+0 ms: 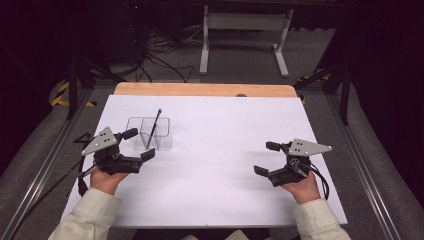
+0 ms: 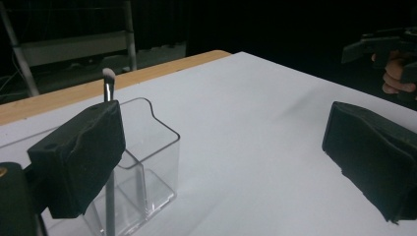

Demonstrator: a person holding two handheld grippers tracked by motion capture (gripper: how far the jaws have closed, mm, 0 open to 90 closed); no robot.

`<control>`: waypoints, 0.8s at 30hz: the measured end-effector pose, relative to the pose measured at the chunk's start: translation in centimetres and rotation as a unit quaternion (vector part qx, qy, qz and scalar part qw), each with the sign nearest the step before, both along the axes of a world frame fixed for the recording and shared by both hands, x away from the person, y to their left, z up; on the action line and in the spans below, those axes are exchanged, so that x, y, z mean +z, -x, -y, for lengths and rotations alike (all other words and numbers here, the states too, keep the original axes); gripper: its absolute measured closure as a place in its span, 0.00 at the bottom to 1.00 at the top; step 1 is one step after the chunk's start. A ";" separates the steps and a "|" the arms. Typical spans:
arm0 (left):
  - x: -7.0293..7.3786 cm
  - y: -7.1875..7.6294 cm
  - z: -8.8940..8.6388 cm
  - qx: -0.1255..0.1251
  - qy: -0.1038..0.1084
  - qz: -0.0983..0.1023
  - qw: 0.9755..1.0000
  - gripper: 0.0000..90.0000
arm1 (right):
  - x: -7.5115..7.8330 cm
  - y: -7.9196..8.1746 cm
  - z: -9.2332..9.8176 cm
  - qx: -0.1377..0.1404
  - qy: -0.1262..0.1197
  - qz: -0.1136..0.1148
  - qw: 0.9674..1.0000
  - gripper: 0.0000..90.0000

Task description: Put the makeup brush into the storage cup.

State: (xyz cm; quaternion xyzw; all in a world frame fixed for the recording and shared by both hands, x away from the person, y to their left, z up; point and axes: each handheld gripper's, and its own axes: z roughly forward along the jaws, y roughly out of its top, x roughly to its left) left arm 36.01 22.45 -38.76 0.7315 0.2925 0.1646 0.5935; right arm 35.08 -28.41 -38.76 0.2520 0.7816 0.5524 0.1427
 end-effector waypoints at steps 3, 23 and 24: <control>-0.5 0.6 -0.2 -0.008 0.004 0.002 1.000 0.03 | -0.1 0.2 0.5 -0.006 -0.005 -0.001 1.000 0.04; -5.3 3.4 -2.6 0.005 0.018 -0.002 1.000 0.00 | -2.8 1.8 3.3 -0.077 -0.056 0.033 0.995 0.01; -5.8 3.6 -2.7 0.013 0.024 -0.004 1.000 0.00 | -3.0 1.8 3.5 -0.083 -0.063 0.034 0.994 0.01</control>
